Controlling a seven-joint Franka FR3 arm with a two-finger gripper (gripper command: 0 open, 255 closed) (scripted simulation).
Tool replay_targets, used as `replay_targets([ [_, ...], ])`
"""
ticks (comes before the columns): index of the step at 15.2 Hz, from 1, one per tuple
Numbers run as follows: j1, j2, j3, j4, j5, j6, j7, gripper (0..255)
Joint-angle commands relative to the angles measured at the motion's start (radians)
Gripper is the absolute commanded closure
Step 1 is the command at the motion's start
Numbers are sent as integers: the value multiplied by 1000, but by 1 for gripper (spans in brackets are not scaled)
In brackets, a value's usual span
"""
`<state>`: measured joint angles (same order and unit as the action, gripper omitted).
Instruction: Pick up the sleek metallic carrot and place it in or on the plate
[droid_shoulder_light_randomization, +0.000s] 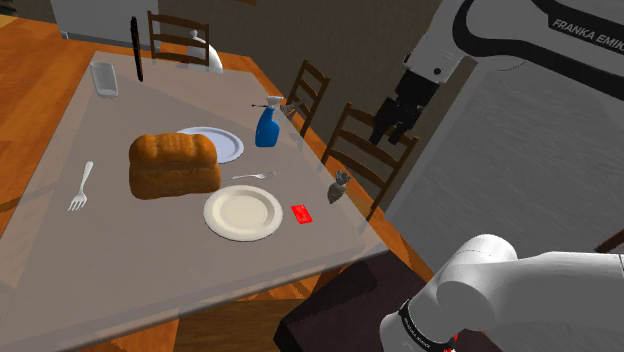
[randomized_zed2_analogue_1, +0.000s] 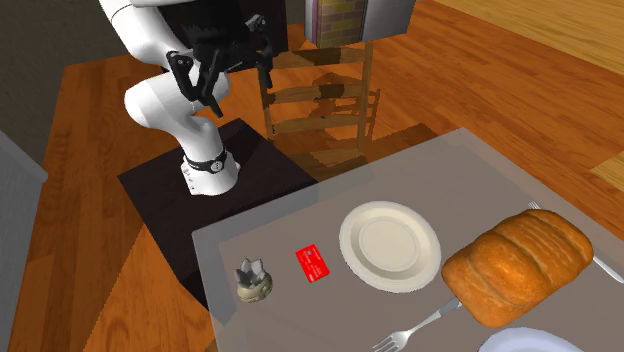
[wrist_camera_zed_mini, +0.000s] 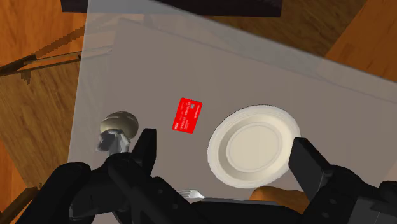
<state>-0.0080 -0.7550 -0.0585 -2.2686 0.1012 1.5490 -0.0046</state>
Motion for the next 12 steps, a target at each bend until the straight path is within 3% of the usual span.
replay_targets([
  [1, 0, 0, 0, 0, 0, 0, 0, 0],
  [12, -24, 310, -141, -10, -22, 204, -166, 0],
])
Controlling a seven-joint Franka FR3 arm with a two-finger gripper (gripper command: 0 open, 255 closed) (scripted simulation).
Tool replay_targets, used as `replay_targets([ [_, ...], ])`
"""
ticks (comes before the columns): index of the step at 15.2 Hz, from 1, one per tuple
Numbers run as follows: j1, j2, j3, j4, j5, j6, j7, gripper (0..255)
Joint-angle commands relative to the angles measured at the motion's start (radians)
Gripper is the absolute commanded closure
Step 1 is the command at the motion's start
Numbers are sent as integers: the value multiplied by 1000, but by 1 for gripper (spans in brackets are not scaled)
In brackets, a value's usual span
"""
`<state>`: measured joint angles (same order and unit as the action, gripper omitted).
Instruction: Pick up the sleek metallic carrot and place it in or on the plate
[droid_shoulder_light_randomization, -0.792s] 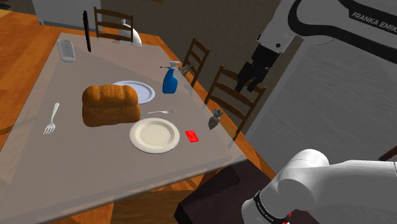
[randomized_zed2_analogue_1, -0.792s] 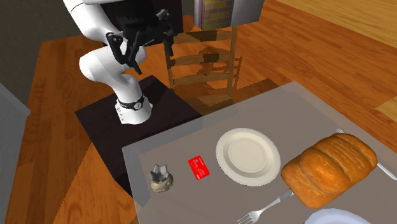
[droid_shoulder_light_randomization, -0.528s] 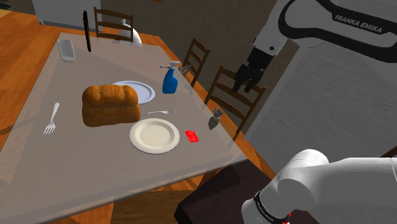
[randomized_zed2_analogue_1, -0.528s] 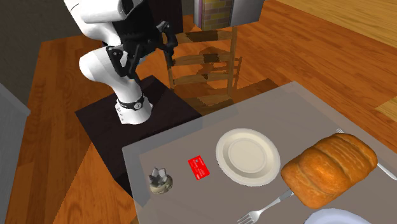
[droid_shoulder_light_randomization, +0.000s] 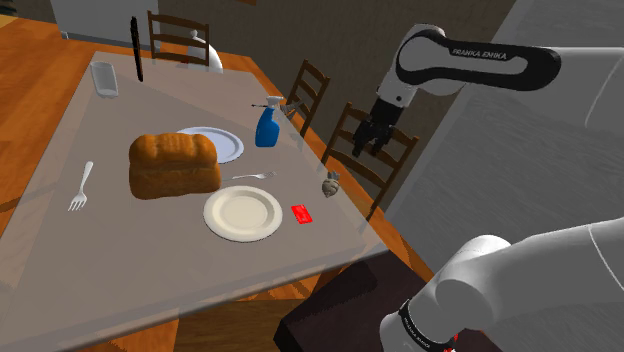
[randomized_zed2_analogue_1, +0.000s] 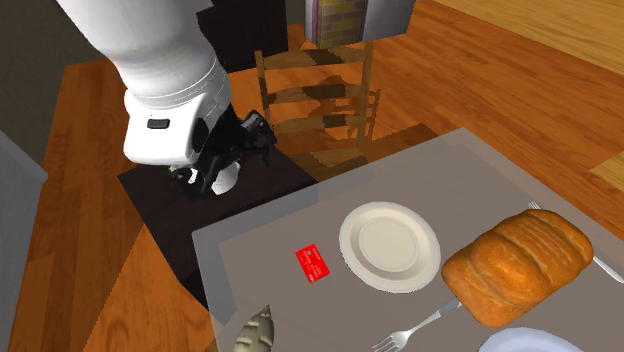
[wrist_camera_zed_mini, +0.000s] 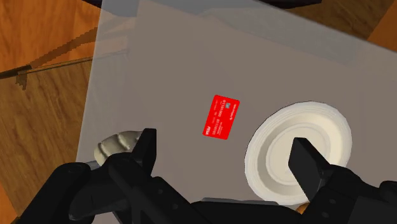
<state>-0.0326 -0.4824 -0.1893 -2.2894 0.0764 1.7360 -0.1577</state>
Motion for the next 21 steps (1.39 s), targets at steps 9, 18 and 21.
replay_targets([
  [9, -15, 364, -104, 106, 51, 140, -161, 0],
  [18, -12, 417, -104, 36, 73, 250, -185, 0],
  [21, -12, 417, -104, 36, 73, 250, -185, 0],
])
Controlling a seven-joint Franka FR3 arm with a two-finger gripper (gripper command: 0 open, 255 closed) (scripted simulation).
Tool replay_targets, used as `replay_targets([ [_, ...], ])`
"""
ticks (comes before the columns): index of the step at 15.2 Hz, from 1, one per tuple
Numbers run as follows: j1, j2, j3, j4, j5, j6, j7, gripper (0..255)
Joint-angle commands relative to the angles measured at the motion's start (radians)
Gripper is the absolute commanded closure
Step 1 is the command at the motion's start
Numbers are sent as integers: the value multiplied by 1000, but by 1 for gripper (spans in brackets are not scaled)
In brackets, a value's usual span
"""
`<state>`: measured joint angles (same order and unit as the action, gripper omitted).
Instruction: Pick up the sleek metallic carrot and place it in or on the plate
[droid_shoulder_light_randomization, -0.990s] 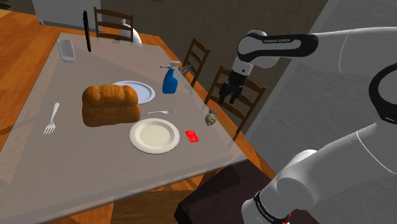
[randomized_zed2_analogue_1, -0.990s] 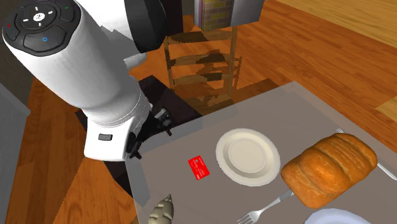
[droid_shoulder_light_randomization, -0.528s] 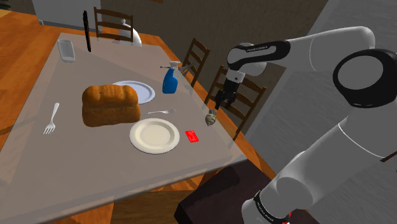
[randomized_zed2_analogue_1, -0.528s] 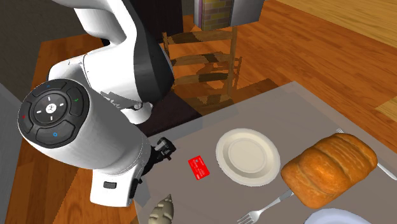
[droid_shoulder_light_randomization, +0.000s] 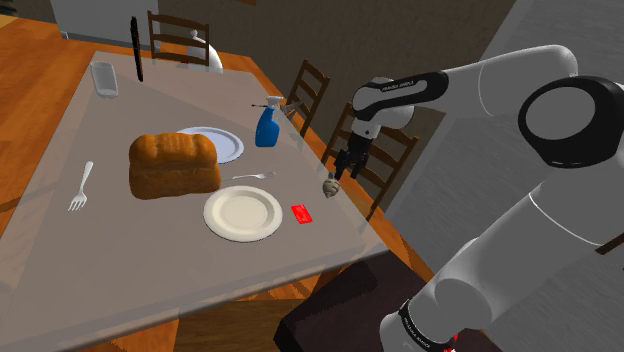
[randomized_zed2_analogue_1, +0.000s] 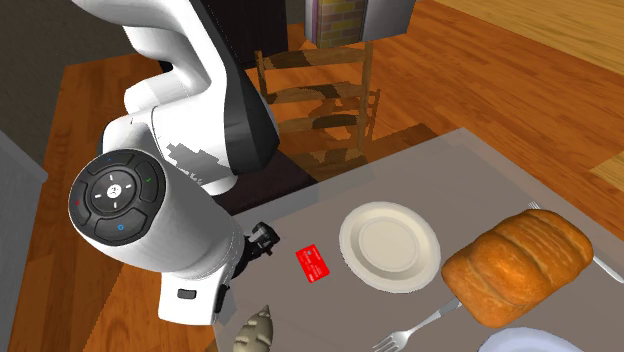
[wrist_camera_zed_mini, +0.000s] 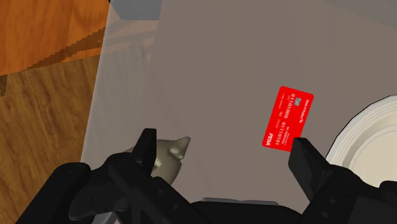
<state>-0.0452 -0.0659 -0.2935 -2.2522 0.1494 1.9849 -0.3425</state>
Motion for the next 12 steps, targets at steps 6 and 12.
replay_targets([
  [6, 0, 0, 0, -1, 0, 1, 0, 255],
  [12, 0, 0, 0, -1, 0, 1, 0, 255],
])
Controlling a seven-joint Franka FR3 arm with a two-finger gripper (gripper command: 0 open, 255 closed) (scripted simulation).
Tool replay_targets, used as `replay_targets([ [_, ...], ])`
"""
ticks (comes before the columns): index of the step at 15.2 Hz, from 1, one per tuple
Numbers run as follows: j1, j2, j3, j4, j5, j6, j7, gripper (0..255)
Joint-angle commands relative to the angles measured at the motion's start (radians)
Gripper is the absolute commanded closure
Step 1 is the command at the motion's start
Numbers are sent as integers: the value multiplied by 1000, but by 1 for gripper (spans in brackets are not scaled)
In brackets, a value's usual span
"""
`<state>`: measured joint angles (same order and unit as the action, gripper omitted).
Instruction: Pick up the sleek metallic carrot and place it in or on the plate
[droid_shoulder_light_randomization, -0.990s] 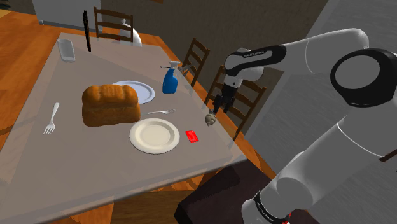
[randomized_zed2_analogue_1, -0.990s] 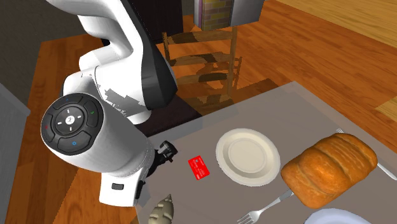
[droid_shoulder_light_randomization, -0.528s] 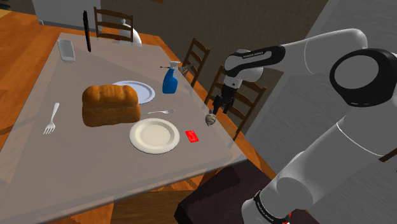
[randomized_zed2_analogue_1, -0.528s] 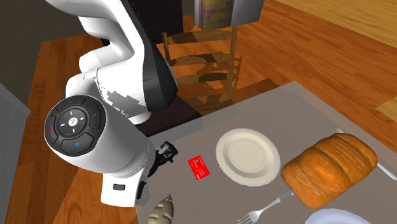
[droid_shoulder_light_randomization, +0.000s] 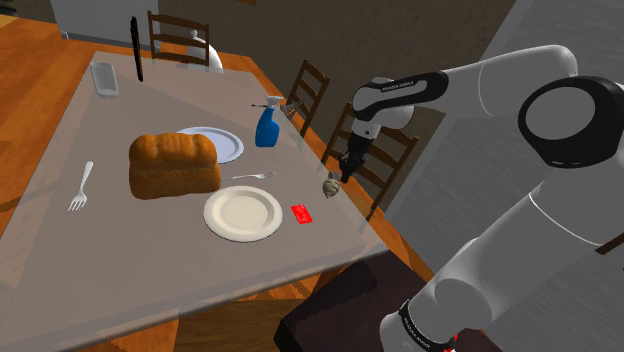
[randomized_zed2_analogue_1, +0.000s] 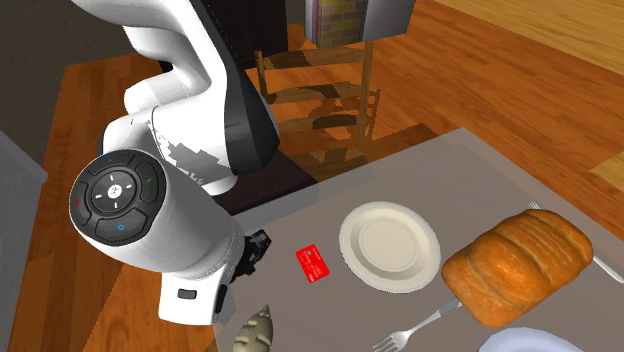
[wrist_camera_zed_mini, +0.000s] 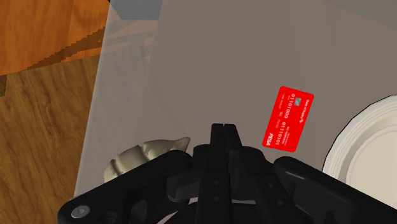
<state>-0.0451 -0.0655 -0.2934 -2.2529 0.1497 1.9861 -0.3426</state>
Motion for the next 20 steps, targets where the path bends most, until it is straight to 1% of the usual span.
replay_targets([
  [1, 0, 0, 0, 0, 0, 0, 0, 255],
  [3, 0, 0, 0, 0, 0, 0, 0, 255],
  [4, 0, 0, 0, 0, 0, 0, 0, 0],
  [9, -17, 175, -16, 95, 68, 102, 73, 0],
  [15, -52, 382, -32, 236, 155, 189, 153, 0],
  [20, -54, 416, -23, 221, 177, 236, 144, 0],
])
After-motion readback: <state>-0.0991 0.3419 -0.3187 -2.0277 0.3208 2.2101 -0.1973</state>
